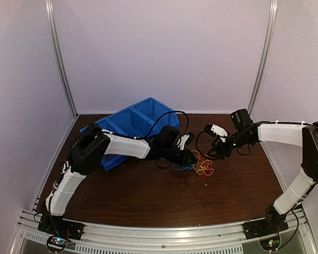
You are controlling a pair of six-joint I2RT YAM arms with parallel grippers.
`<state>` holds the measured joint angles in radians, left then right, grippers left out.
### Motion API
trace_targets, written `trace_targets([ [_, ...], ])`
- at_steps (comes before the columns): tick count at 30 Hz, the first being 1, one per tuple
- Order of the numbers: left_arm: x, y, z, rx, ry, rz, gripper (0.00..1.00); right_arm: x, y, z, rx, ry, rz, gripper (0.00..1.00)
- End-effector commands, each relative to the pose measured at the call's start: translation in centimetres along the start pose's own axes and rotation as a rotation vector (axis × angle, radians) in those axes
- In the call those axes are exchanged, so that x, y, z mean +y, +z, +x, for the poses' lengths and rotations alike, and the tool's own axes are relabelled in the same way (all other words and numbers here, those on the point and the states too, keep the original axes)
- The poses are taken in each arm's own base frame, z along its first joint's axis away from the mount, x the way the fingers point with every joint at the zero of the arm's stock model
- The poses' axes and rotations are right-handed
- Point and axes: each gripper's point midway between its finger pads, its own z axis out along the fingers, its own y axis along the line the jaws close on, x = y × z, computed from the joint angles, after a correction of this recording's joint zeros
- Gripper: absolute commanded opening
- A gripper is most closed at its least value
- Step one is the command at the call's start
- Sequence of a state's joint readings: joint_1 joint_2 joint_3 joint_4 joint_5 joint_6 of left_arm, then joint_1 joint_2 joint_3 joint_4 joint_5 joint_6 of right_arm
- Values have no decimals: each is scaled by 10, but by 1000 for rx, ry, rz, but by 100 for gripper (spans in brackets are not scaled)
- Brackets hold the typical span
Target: Untangle the cables
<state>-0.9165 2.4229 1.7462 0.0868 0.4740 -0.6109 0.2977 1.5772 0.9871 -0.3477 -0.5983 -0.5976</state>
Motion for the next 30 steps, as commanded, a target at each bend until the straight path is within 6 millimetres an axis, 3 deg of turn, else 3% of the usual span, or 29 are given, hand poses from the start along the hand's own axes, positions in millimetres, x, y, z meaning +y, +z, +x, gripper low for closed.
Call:
trace_targets([
  [1, -17, 4, -10, -13, 11, 70, 19, 3, 2, 3, 0, -4, -18, 66],
  [9, -14, 9, -19, -52, -4, 58, 14, 5, 6, 7, 13, -1, -36, 65],
  [15, -10, 14, -20, -66, -24, 60, 1, 8, 9, 10, 21, 3, -55, 65],
  [19, -11, 11, -25, -80, -18, 47, 0, 12, 9, 10, 18, 0, -74, 65],
  [25, -26, -11, -35, -107, -3, 46, 0, 34, 12, 1, -52, 4, -174, 69],
  [30, -44, -41, -43, -136, 14, 44, 0, 31, 30, -13, -63, -11, -127, 70],
])
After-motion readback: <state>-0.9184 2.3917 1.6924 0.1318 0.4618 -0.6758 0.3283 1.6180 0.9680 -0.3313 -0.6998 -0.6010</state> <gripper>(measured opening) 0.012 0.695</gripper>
